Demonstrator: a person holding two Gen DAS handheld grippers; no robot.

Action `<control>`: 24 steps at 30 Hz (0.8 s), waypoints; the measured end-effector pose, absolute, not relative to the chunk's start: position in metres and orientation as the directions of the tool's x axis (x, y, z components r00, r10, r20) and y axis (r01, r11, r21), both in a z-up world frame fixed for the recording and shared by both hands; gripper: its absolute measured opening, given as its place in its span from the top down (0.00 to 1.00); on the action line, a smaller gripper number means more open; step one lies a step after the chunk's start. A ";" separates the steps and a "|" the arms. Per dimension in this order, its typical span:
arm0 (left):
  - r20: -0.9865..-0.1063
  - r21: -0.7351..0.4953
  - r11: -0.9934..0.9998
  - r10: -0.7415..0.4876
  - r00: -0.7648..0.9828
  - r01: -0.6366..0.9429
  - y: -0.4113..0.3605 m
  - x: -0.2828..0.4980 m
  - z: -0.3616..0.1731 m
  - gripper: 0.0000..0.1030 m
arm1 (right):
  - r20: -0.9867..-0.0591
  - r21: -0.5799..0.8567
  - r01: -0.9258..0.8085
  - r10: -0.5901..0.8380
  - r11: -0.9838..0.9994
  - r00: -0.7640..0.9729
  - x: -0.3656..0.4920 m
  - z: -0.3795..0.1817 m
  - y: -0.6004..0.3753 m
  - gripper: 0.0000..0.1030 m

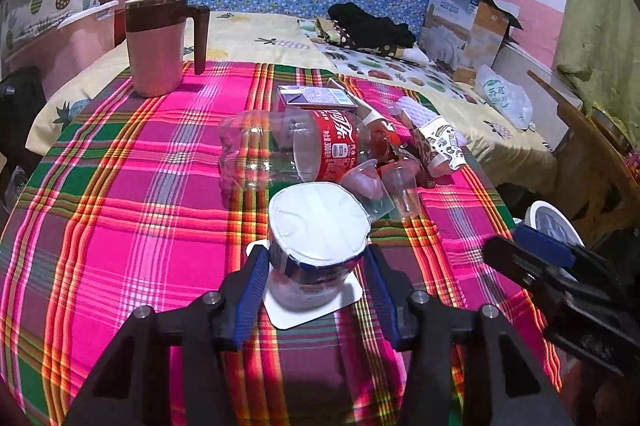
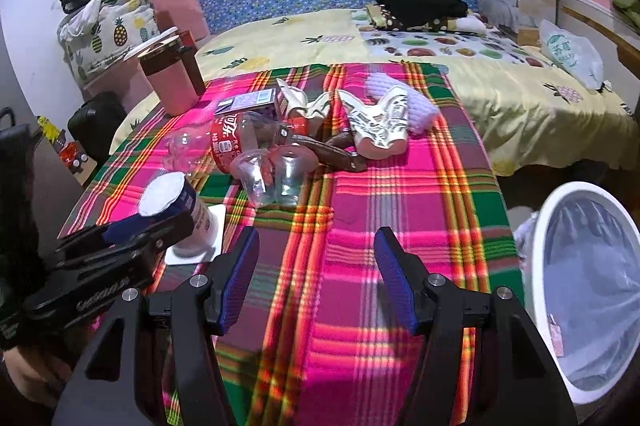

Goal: Collect trash
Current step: 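Grasp the clear plastic cup with the right gripper while the left gripper holds the yogurt cup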

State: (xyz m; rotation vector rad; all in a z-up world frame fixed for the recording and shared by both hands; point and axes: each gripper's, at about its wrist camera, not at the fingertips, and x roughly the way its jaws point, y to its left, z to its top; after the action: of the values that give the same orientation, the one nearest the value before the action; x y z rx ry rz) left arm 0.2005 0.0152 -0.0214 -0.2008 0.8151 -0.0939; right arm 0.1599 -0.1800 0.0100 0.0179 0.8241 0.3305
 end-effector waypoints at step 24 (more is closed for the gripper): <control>-0.710 -0.221 0.974 -0.191 0.678 0.044 0.040 0.202 -0.026 0.52 | -0.763 0.214 -0.269 0.333 0.939 0.555 0.216 -0.014 -0.157 0.55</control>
State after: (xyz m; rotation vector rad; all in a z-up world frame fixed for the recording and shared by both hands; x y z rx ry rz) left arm 0.2022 0.0404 -0.0262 -0.1919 0.8162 -0.1327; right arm 0.2158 -0.1569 -0.0141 0.0753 0.9166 0.3558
